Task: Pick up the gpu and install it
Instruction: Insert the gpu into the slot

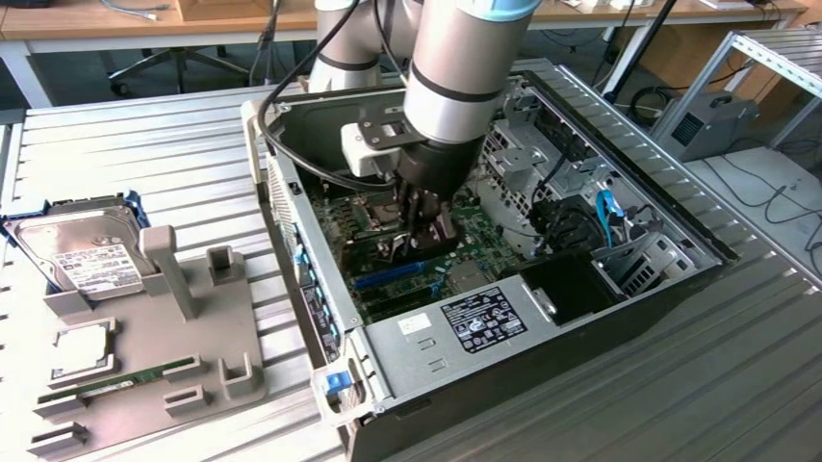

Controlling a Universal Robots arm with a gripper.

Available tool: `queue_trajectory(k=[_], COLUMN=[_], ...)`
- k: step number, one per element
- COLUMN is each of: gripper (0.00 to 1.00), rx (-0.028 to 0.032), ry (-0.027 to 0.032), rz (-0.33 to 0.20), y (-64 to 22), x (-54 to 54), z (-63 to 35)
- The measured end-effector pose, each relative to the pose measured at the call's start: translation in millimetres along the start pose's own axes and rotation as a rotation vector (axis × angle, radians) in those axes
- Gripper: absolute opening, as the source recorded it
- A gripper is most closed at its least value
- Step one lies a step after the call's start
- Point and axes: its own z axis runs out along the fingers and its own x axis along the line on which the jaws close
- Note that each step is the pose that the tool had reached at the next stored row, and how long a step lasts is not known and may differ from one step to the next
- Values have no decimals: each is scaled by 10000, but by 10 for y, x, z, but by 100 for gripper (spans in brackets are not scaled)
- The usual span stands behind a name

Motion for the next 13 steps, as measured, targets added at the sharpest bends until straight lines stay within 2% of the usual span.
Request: queue_trajectory(k=[5, 13], gripper=[26, 26], rx=[2, 3], ry=[70, 81], rz=[1, 1], y=[39, 107], x=[2, -8], z=[15, 46])
